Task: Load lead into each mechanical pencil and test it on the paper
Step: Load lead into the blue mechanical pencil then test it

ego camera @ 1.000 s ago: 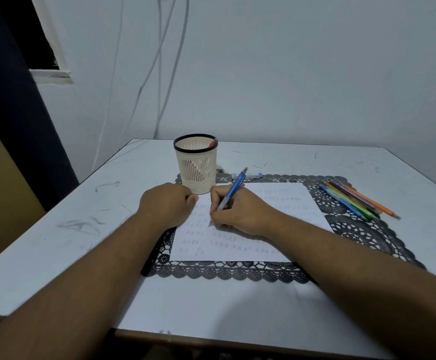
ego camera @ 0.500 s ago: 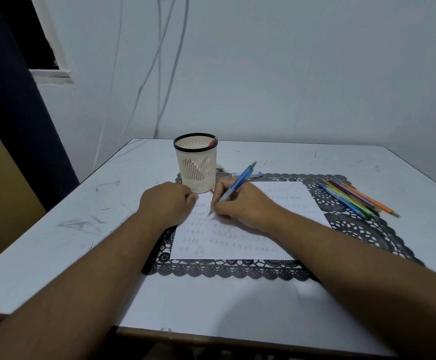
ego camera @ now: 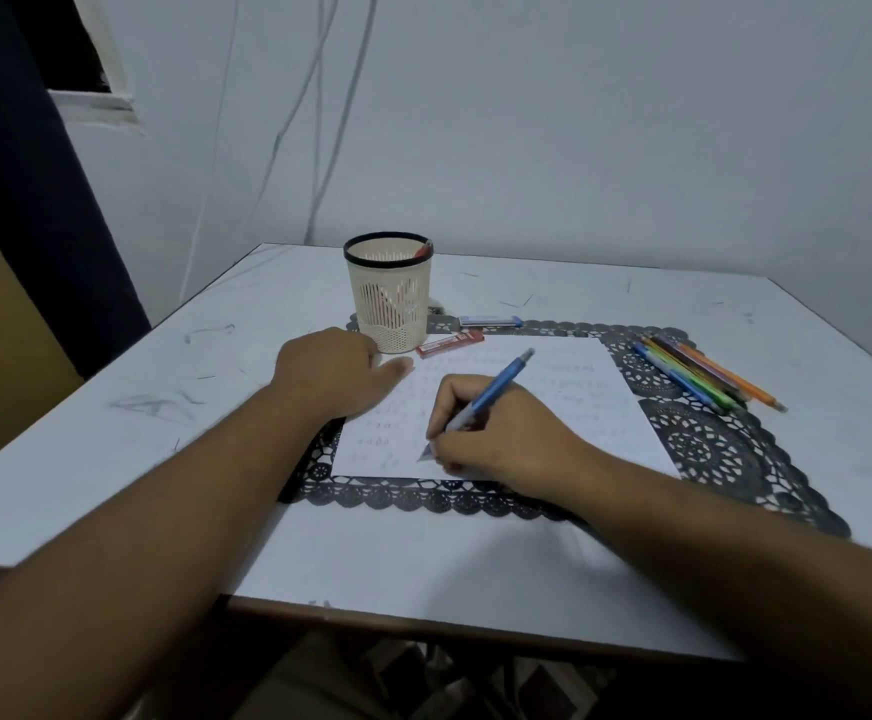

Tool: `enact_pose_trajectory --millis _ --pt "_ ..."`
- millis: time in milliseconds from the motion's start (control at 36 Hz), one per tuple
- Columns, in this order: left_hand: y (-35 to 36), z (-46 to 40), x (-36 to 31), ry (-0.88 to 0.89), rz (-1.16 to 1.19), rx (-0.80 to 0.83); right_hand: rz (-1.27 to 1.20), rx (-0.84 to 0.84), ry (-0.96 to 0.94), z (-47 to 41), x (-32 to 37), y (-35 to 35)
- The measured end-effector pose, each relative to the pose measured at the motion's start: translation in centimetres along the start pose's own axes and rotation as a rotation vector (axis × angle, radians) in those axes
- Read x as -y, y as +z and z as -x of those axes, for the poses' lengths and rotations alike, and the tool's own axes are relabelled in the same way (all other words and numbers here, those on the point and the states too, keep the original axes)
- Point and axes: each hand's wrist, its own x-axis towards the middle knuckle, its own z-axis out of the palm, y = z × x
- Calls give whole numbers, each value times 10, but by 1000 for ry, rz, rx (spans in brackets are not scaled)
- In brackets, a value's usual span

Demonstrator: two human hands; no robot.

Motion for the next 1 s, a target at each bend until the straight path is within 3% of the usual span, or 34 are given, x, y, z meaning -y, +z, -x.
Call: enact_pose_trajectory --millis 722,1000 --pt "2 0 1 -2 -12 -11 -47 37 -31 -1 -6 1" --pt "-1 3 3 11 35 -51 -119 -41 -17 -20 -16 -18"
